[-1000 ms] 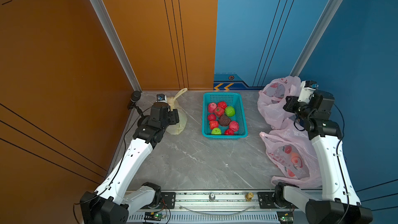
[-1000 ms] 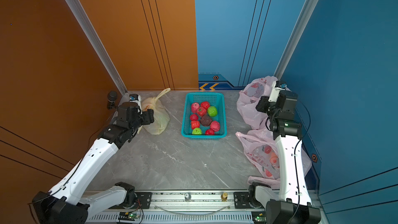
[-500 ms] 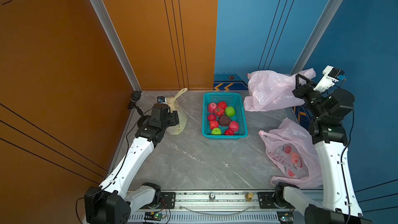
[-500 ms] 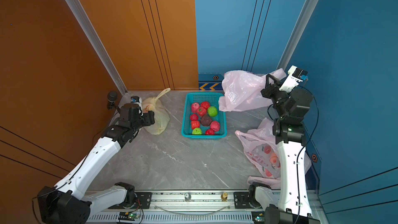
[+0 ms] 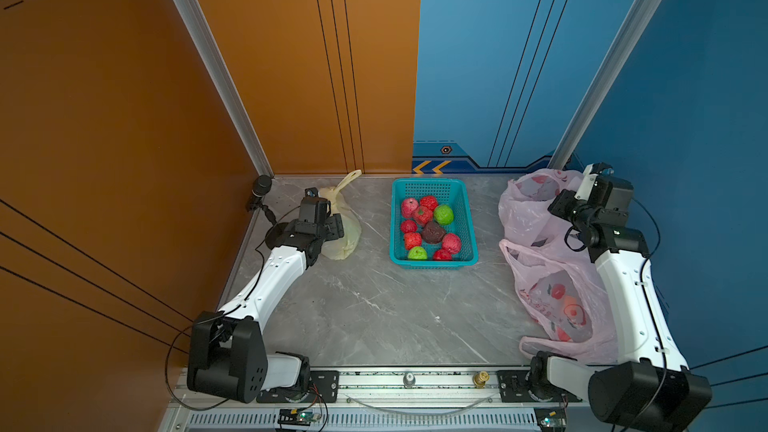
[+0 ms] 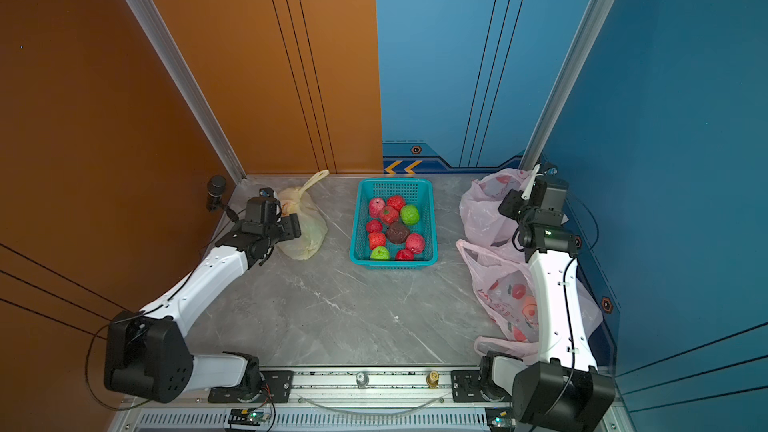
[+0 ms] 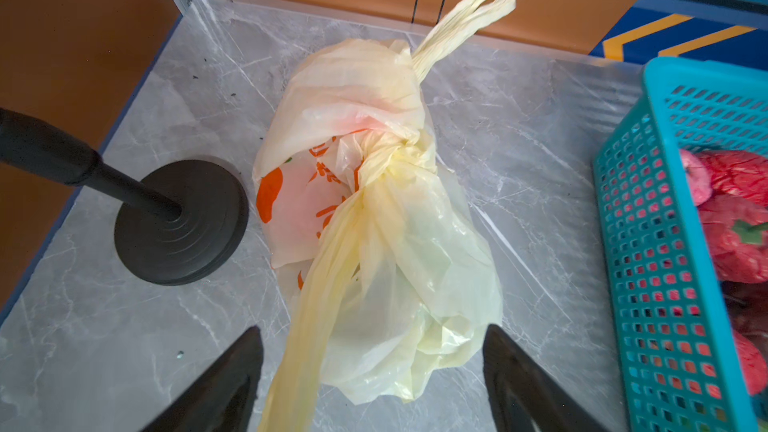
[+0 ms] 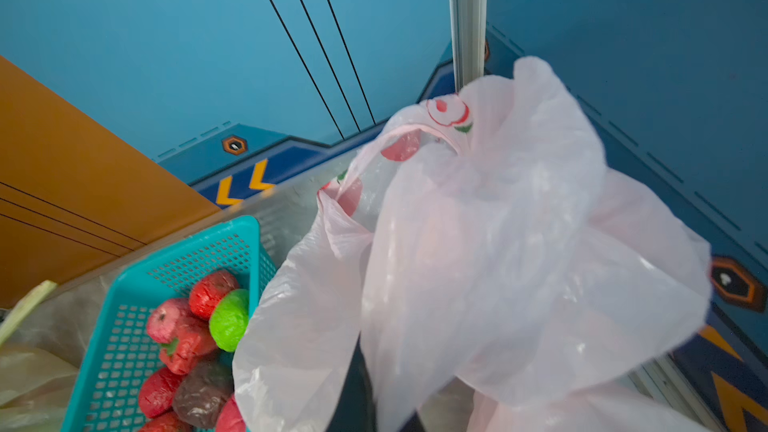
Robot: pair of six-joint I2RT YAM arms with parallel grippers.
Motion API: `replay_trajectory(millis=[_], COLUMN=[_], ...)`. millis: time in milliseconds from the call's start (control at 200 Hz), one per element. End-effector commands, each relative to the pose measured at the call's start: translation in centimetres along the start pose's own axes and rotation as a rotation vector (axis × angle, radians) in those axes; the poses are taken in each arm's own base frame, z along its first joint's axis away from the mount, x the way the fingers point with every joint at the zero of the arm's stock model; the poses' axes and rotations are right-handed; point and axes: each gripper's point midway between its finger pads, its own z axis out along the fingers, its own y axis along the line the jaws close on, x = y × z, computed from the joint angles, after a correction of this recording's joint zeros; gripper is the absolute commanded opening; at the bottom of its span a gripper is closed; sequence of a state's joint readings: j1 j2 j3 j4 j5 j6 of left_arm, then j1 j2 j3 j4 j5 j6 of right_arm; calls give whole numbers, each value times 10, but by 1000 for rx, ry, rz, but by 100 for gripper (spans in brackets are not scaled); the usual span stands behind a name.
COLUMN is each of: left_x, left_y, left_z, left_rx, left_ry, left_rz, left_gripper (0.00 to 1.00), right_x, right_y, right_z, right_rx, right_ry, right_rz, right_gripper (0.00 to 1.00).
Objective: Untie the knot of a plastic bag & take out the apple
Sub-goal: Place the plastic bag at the center of the board, then move the plastic bag to the center of the board.
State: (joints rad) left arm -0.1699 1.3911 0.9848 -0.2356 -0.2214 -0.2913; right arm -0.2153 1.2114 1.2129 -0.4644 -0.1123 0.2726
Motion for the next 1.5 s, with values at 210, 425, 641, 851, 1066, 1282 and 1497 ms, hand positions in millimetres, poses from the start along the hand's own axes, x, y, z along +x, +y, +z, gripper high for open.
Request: replay_trajectory(millis=[210, 425, 641, 851, 1066, 1282, 1497], left_x=[-19, 0, 36, 74, 108, 77, 36], left_y=[-20, -46, -70, -90, -99, -96, -37], left_z=[58, 56, -3, -59, -91, -139, -125], left_rx=[-6, 116, 245, 361, 476, 596, 361], left_ry=[14, 80, 127, 155, 225, 136, 4], left_rz=[35, 62, 90, 56, -55, -119, -133], left_gripper=[57, 13, 12, 13, 37, 64, 67], right_x=[8, -17, 5, 88, 193, 258, 275], right_y=[-4, 33, 122, 226, 314, 350, 375], right_z=[-15, -62, -98, -109, -114, -115, -97], right_rx=[19, -115, -412, -746, -972, -941, -844], right_ry=[48, -15, 26, 214, 433, 520, 455], right_rz=[-68, -95, -221, -340, -434, -579, -545], right_gripper=[36, 39, 39, 39, 39, 47, 56])
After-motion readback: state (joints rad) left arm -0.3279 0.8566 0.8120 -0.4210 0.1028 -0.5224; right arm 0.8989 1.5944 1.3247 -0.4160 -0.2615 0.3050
